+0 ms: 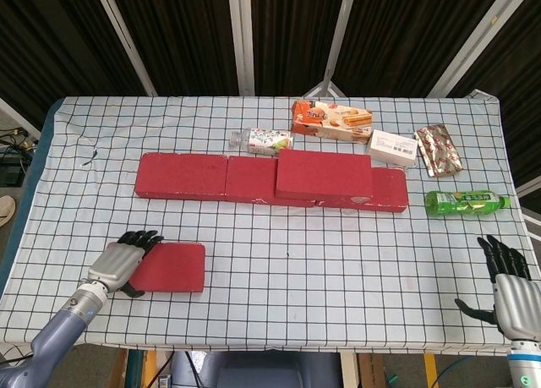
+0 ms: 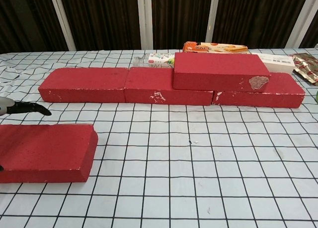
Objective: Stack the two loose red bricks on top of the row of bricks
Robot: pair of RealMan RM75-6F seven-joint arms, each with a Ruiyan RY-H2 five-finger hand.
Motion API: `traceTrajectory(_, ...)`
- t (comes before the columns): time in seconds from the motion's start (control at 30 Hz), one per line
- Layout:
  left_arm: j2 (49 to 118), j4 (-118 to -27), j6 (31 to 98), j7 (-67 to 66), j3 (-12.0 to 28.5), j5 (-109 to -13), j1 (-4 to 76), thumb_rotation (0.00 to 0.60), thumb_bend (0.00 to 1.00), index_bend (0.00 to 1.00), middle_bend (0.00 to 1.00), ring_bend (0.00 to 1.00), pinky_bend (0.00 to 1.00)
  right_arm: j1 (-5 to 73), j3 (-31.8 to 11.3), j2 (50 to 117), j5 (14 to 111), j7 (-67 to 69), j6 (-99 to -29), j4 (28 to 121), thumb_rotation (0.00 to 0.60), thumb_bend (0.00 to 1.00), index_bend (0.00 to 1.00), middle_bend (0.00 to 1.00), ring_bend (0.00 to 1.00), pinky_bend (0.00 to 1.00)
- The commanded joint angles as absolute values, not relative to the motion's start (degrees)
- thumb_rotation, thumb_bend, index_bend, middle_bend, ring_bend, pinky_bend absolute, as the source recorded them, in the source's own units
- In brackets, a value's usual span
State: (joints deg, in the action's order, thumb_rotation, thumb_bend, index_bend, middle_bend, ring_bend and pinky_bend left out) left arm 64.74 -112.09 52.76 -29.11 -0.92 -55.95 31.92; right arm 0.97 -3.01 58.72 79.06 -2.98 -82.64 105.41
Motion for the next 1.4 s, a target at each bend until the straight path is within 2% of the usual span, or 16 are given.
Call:
traceTrajectory(0.03,64.7,-112.0,52.7,-28.8,-1.7,-57.1,32.0,0.600,0.00,0.00,0.00,0.00,0.00,1.0,-3.1,58.7,78.9,-3.0,-82.6,105.6,0.600,0.17,0.00,0.00,0.00,0.00)
traceTrajectory(0.37,66.7,-109.6,55.6,-29.9,-3.3,-59.6,31.1,0.600,0.00,0.00,0.00,0.00,0.00,0.8,-3.4,59.0,78.8,-2.4,-83.2,105.5,0.600,0.17,0.00,0.00,0.00,0.00)
traceTrajectory(0.83,71.5,-104.1,58.3,-28.4,-3.2,-61.5,29.9,0.600,0.00,0.00,0.00,0.00,0.00,0.7,-3.6,58.7,77.7,-2.7,-82.8,105.8,0.600,0.17,0.00,0.00,0.00,0.00)
traceTrajectory(1.03,71.9,-104.1,58.7,-30.9,-3.2,-59.8,30.3,0.600,0.00,0.00,0.00,0.00,0.09,0.5,-3.7,58.5,77.3,-2.9,-83.1,105.9,0.600,0.17,0.00,0.00,0.00,0.00)
traceTrajectory(1.4,72.7,-105.3,58.6,-36.3,-2.9,-53.6,32.1,0.600,0.00,0.00,0.00,0.01,0.16,0.4,-3.7,58.3,77.1,-3.0,-83.1,106.0,0.600,0.17,0.00,0.00,0.00,0.00)
